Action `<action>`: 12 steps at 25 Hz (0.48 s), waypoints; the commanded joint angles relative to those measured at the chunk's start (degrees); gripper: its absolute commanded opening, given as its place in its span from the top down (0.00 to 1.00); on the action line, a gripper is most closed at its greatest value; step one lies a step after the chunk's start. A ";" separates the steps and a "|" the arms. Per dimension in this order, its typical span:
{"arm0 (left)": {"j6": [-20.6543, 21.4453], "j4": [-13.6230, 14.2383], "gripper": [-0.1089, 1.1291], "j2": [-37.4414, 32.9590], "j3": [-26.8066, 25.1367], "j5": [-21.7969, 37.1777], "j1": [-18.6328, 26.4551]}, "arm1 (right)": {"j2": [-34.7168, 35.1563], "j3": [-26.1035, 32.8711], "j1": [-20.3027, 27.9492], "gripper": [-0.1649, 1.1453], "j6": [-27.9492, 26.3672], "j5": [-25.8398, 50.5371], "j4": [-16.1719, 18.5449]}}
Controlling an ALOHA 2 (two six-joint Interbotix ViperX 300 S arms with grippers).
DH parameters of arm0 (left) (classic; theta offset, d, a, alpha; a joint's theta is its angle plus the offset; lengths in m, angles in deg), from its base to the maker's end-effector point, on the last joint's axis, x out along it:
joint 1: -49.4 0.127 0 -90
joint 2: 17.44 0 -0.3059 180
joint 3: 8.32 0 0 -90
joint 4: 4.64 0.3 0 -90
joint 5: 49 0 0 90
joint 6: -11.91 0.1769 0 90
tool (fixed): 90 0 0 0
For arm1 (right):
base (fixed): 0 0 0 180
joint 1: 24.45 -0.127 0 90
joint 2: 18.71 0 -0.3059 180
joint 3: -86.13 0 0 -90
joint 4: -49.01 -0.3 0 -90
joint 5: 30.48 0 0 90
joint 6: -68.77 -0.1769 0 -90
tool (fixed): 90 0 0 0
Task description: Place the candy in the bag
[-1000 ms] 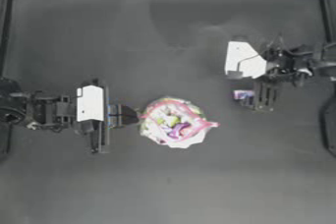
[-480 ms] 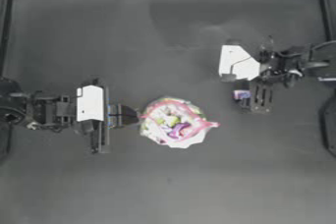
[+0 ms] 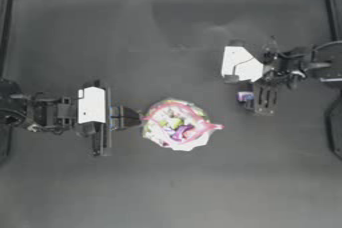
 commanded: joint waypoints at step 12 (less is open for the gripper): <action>-0.09 0.00 0.88 -1.23 1.05 -0.44 0.09 | -0.44 0.00 0.00 0.71 0.09 0.79 -2.20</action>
